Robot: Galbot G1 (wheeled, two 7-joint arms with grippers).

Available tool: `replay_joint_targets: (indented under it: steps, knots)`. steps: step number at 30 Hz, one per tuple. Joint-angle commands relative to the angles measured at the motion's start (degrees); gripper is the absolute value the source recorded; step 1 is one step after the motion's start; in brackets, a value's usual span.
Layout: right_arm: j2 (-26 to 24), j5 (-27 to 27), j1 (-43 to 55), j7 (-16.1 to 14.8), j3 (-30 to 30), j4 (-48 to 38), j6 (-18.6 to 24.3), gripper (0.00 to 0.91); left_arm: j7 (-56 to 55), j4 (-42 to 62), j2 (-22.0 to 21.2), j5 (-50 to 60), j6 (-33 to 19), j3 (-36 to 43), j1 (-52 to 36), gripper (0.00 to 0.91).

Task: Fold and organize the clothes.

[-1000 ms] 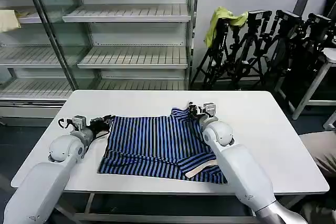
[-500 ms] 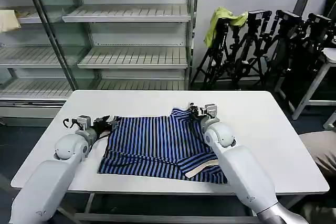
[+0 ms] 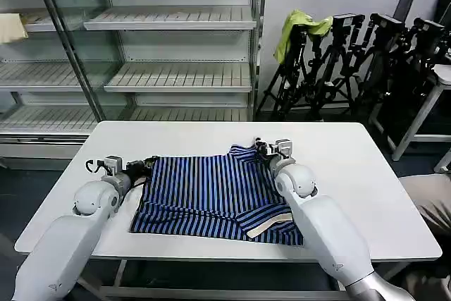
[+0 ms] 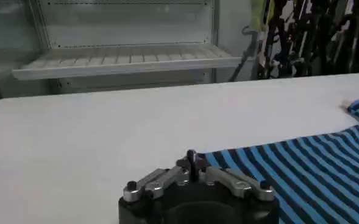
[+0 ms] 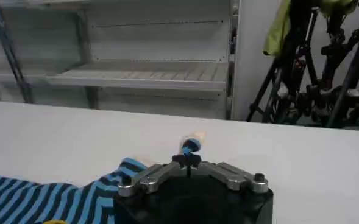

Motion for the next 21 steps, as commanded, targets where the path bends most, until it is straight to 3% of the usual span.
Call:
replay_joint_targets:
  steps: [1,12,21]
  knots:
    - [-0.1,0.0,-0.2,0.1,0.2,1.0,0.0,0.0,-0.2,-3.5,0.7,-0.7,-1.2,-0.8,1.2,0.01]
    - [-2.7,0.8,-6.8,-0.5,2.2,11.4,-0.2,0.0,-1.4,-11.7,2.1,-1.9,-1.6,-4.2,6.7,0.01]
    - [-3.9,0.4,-14.0,-0.9,5.2,20.1,0.4,0.0,-1.6,-19.2,1.7,-0.7,-1.8,-10.1,16.3,0.01]
